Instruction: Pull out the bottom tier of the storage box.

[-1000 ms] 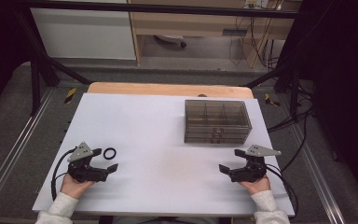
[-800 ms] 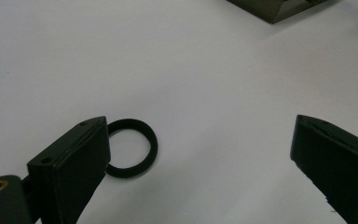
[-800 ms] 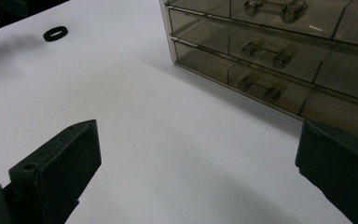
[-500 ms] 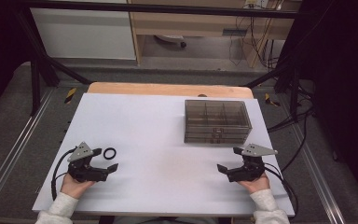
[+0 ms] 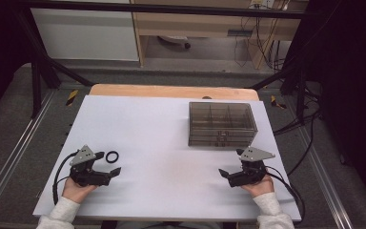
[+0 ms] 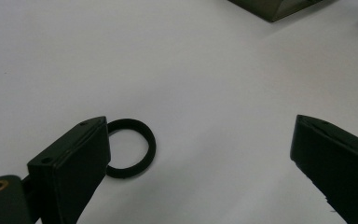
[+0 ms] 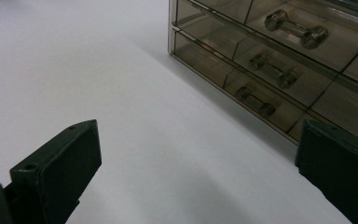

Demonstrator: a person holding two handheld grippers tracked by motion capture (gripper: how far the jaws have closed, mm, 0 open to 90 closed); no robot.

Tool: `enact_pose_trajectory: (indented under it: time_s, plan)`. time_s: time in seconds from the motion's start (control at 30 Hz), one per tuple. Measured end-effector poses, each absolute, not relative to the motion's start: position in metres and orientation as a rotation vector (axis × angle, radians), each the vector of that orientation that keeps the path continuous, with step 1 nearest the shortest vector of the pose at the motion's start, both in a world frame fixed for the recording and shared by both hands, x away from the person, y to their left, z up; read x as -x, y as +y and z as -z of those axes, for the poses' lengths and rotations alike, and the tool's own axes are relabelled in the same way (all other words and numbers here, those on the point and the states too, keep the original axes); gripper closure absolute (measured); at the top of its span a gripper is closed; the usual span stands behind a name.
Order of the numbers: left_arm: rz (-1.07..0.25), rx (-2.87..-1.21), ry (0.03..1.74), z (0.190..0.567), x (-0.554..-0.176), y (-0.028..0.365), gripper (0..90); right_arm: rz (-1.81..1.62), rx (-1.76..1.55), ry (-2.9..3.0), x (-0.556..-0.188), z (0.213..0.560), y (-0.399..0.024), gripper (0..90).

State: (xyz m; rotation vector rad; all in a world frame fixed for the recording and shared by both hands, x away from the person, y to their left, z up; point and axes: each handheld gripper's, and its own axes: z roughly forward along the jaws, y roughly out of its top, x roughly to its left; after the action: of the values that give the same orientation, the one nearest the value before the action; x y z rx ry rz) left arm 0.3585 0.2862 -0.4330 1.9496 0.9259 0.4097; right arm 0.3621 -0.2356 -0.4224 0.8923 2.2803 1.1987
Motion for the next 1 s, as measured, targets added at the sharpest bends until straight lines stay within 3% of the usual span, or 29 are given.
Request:
enact_pose_trajectory:
  time_s: [1.0]
  plan:
    - [-0.412, -1.956, 0.929, 0.433, -0.359, 0.286, 4.5, -0.775, -0.554, 2.276, -0.364, 0.418, -0.204, 4.2]
